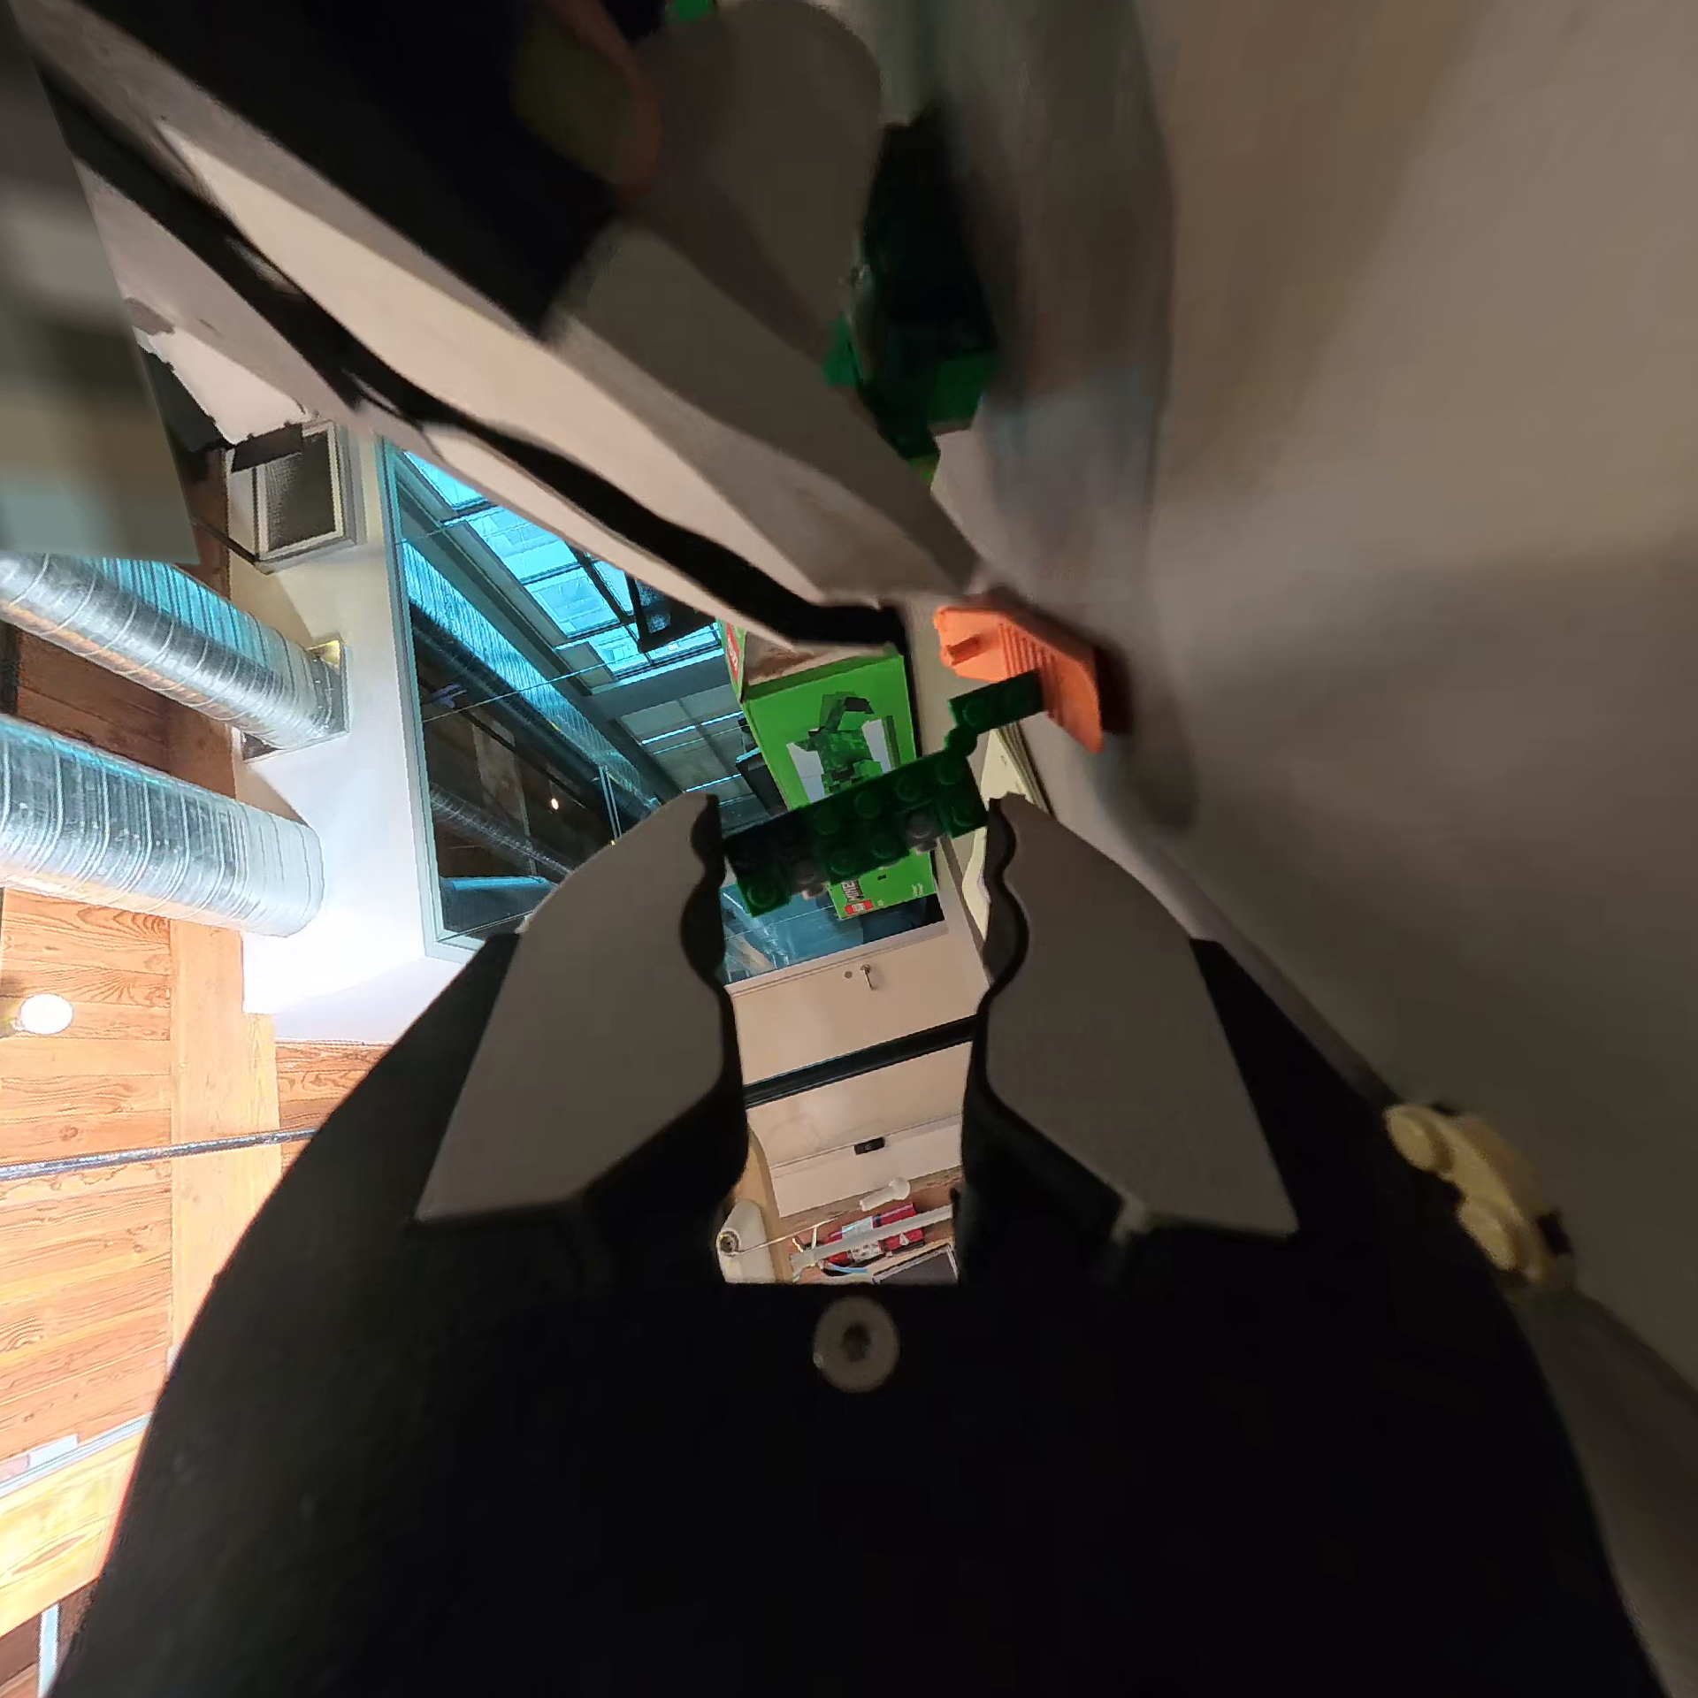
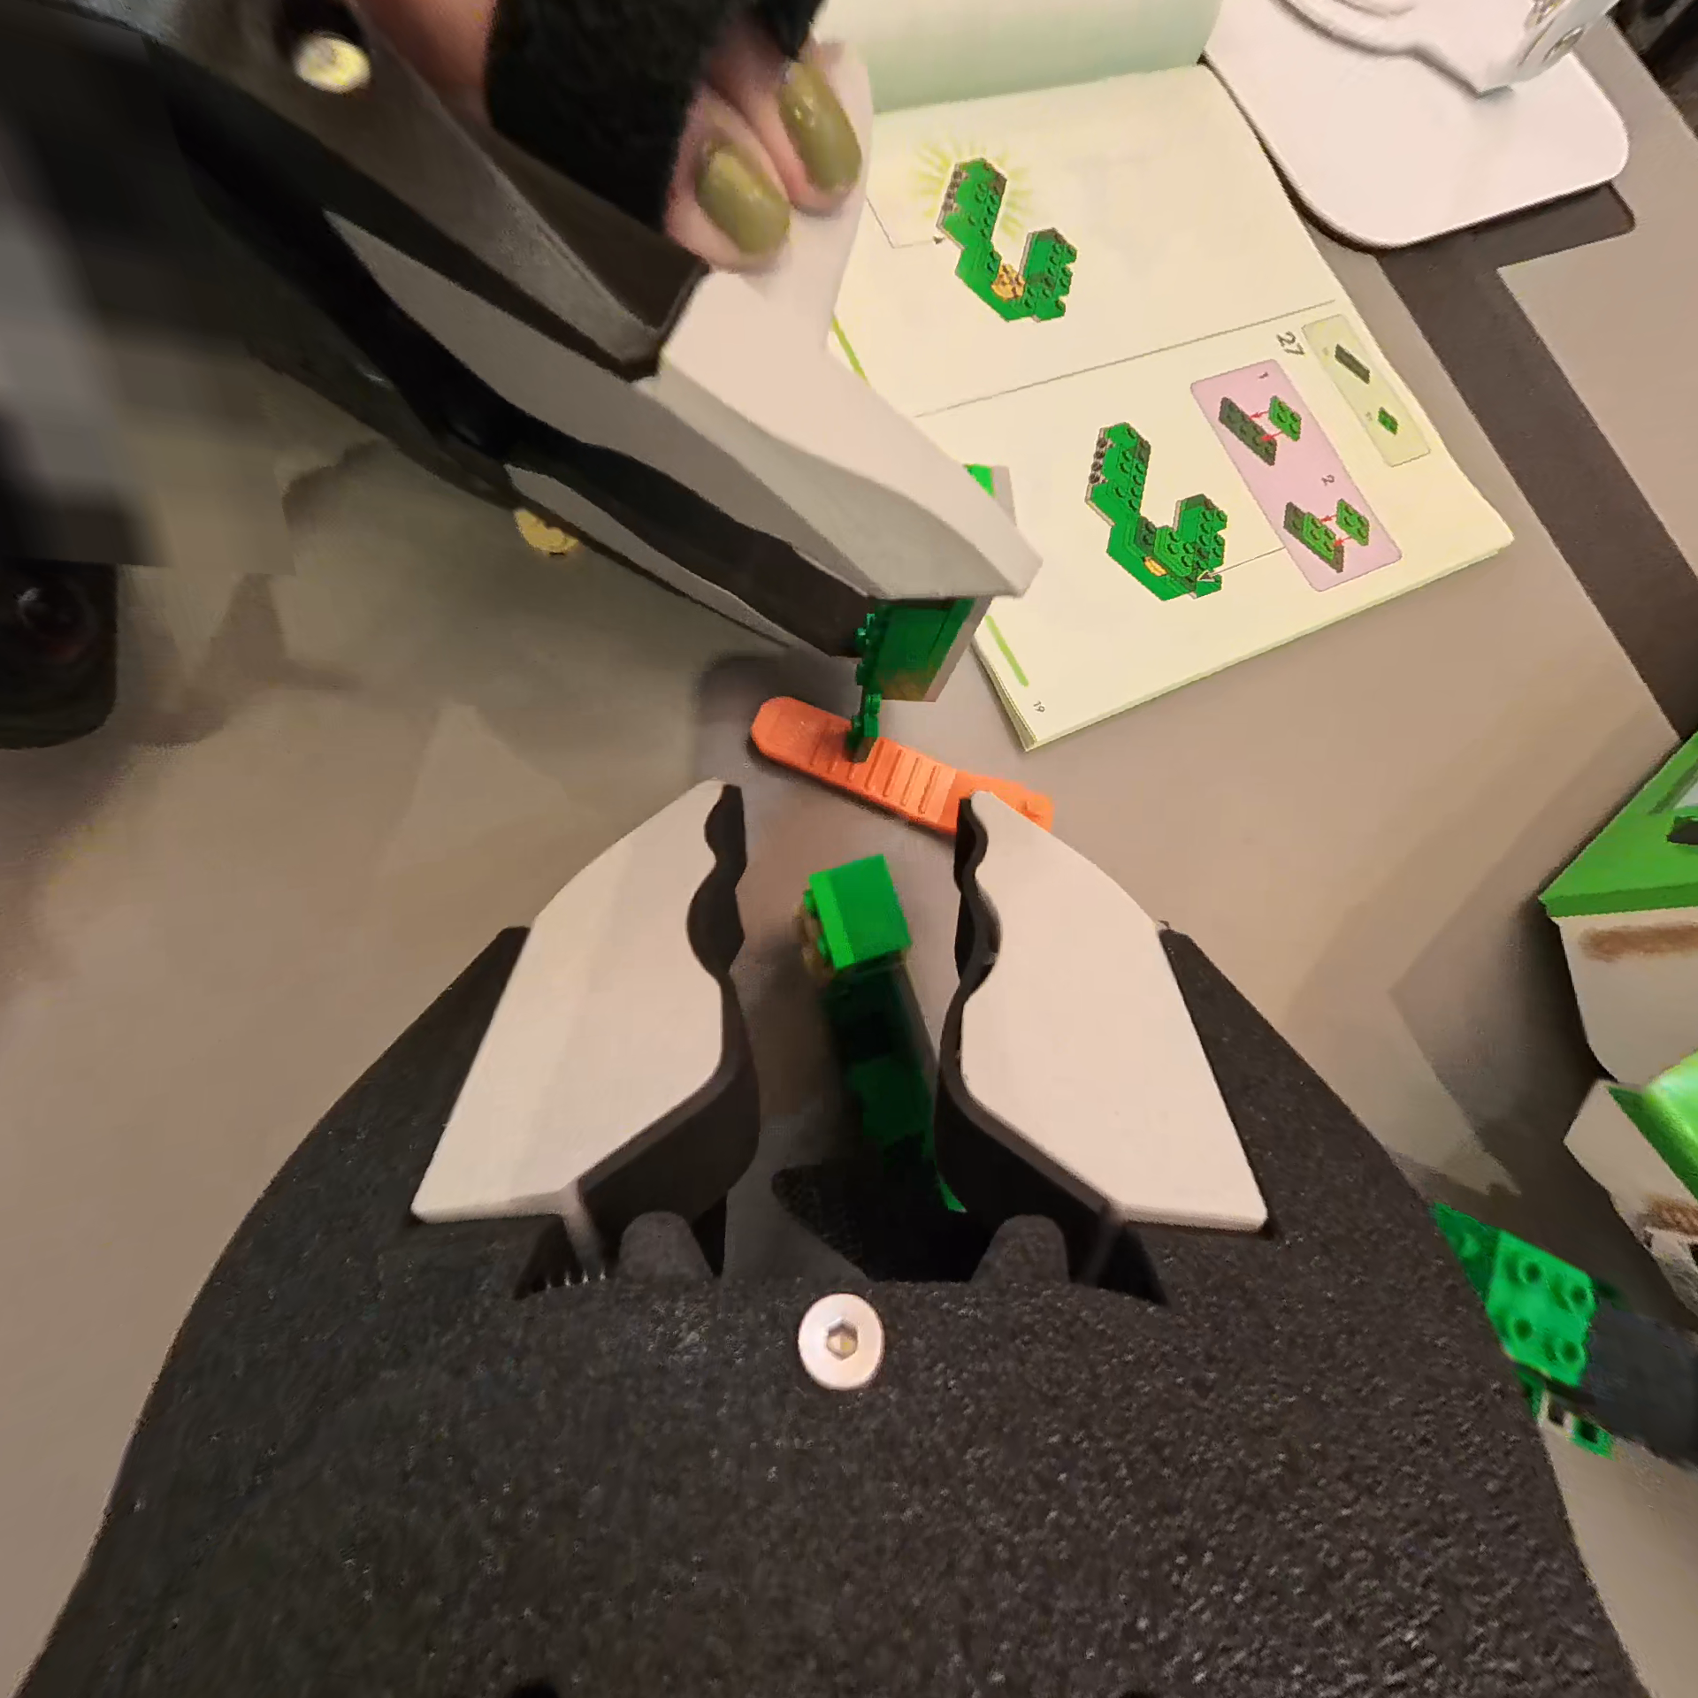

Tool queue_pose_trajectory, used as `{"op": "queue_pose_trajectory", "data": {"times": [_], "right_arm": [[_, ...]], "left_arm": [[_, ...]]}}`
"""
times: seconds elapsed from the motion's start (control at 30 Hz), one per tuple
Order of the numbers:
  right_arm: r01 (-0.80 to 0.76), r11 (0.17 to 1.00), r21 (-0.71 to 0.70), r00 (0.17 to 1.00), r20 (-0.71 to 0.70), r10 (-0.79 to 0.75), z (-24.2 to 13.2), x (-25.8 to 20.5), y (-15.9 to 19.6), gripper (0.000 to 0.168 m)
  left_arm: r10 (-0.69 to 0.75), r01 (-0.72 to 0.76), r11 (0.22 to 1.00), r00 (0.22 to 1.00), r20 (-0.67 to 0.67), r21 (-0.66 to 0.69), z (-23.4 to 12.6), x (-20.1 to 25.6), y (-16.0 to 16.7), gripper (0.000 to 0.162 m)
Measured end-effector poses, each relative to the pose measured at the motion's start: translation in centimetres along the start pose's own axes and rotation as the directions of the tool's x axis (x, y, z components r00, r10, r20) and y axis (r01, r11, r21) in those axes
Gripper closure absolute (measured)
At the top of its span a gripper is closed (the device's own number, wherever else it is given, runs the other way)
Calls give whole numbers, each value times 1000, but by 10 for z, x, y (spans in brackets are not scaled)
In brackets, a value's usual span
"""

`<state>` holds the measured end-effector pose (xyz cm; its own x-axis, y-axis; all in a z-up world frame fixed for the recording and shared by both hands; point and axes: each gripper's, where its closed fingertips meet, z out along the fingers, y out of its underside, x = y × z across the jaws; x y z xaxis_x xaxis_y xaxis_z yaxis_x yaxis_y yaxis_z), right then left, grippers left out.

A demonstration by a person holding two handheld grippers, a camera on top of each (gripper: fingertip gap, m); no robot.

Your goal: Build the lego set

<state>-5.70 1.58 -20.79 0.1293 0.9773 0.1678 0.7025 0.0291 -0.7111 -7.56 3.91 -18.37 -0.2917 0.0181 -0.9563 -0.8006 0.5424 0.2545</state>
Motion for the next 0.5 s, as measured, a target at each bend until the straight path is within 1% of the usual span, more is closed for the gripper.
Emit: {"op": "queue_pose_trajectory", "data": {"times": [0.13, 0.23, 0.4, 0.47, 0.5], "right_arm": [[61, 995, 73, 998, 14, -62, -26, -7, 3, 123], [94, 992, 86, 995, 2, -95, -40, -4, 20, 123], [70, 996, 50, 997, -19, -69, -44, 9, 51, 122], [54, 997, 60, 999, -7, -54, -43, 10, 49, 123], [51, 995, 85, 999, 5, -52, -43, 8, 43, 123]], "left_arm": [[-2, 2, 1000, 1000, 0, -1, 0, 0, 0, 108], [-1, 1, 1000, 1000, 5, -1, -1, -1, 0, 108], [-42, 42, 999, 999, 30, 6, -4, -7, 0, 108], [-57, 57, 998, 998, 40, 15, -5, -10, -1, 108], [-65, 64, 998, 997, 46, 23, -6, -12, -3, 108]]}}
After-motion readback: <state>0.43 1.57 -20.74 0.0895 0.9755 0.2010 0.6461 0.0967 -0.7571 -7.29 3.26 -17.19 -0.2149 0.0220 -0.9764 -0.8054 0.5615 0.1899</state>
